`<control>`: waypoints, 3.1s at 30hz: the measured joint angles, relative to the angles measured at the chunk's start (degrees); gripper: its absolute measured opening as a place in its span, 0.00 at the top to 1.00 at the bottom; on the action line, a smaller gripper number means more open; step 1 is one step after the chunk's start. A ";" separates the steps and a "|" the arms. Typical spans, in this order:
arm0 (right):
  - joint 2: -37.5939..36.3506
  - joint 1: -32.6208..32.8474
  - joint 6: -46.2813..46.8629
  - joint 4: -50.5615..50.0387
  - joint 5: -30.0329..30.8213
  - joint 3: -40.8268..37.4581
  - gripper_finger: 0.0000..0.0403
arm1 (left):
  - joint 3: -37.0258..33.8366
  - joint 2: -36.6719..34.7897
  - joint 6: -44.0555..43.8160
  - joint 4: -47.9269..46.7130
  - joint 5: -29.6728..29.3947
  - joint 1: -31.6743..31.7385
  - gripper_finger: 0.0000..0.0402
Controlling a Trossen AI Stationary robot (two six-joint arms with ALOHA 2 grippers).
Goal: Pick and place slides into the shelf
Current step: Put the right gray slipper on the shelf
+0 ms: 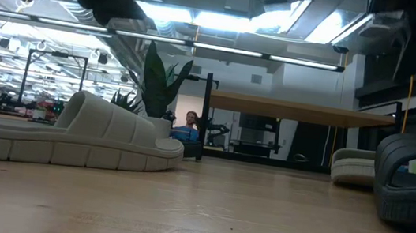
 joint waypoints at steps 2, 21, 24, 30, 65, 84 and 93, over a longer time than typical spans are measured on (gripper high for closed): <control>0.41 -0.58 0.13 0.12 1.68 -1.18 0.91 | 0.00 0.00 0.02 -0.22 -0.01 0.00 1.00; 7.76 -4.13 -2.21 1.82 2.10 -2.51 0.54 | 0.00 0.00 0.02 -0.14 0.02 0.09 1.00; 10.08 -4.14 -2.18 3.56 2.13 -2.51 0.52 | 0.00 0.00 0.00 -0.14 0.02 0.09 1.00; 15.29 -4.14 -3.46 6.09 2.10 -2.51 0.51 | 0.00 0.00 0.00 -0.14 0.02 0.09 1.00; 24.19 -12.74 -5.29 8.65 -1.02 -2.51 0.51 | 0.00 0.00 0.00 -2.43 0.04 0.09 1.00; 24.17 -14.91 -6.86 12.01 -4.12 -5.69 0.51 | 0.00 0.00 0.00 -2.87 0.04 0.09 1.00; 24.17 -15.77 -5.82 12.41 -3.45 -8.30 0.51 | 0.00 -0.02 0.00 -2.71 0.04 0.07 1.00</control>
